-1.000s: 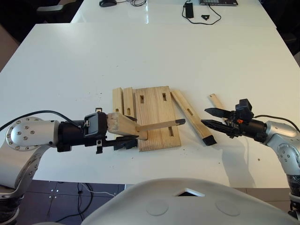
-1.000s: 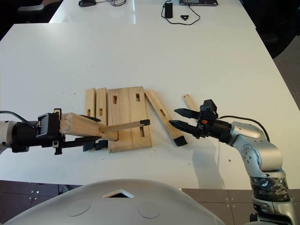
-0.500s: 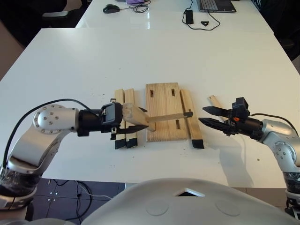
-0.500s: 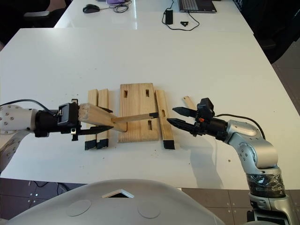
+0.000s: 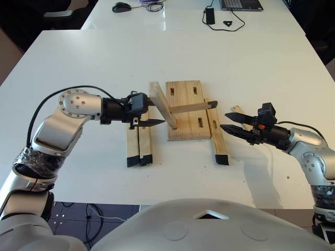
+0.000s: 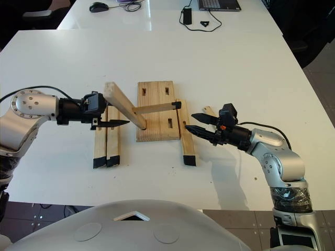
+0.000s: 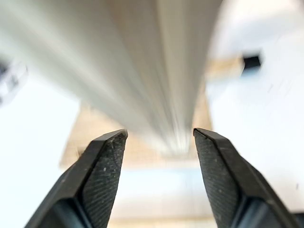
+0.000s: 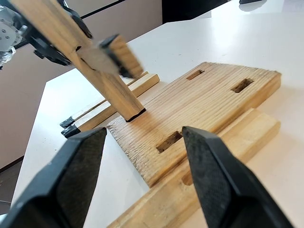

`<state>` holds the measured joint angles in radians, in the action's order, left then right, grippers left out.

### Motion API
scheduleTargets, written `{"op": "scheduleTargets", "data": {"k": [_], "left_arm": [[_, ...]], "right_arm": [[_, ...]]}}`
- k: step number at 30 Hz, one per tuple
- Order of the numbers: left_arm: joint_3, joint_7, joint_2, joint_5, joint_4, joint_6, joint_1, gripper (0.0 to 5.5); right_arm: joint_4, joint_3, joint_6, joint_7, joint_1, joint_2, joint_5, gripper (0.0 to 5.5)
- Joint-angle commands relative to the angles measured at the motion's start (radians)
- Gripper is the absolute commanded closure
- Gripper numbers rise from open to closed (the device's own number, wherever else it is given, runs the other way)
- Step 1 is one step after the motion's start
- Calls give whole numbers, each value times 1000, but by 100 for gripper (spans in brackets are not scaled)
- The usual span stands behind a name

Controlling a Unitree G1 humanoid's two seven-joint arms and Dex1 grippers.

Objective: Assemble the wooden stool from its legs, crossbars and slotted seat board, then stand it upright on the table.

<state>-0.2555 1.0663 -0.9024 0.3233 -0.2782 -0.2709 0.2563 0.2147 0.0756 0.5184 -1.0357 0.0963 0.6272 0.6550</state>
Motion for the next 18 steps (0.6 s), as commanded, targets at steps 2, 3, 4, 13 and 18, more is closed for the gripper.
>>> {"op": "scheduleTargets", "data": {"k": [2, 3, 4, 13, 18], "left_arm": [[69, -74, 0, -3, -138, -91, -51, 216], [89, -91, -3, -4, -155, -107, -63, 216], [113, -110, -10, -8, -172, -122, -86, 216], [378, -292, -44, -54, -421, -378, -566, 216], [362, -412, 31, -52, -521, -534, -657, 216]], "right_arm": [[-10, 2, -11, 9, -15, -9, -10, 258], [-9, 3, -12, 11, -12, -10, -11, 258], [-6, 6, -15, 12, -6, -11, -11, 258], [55, 59, -45, 52, 120, -12, -9, 258], [85, 83, -54, 82, 162, -20, -6, 258]]}}
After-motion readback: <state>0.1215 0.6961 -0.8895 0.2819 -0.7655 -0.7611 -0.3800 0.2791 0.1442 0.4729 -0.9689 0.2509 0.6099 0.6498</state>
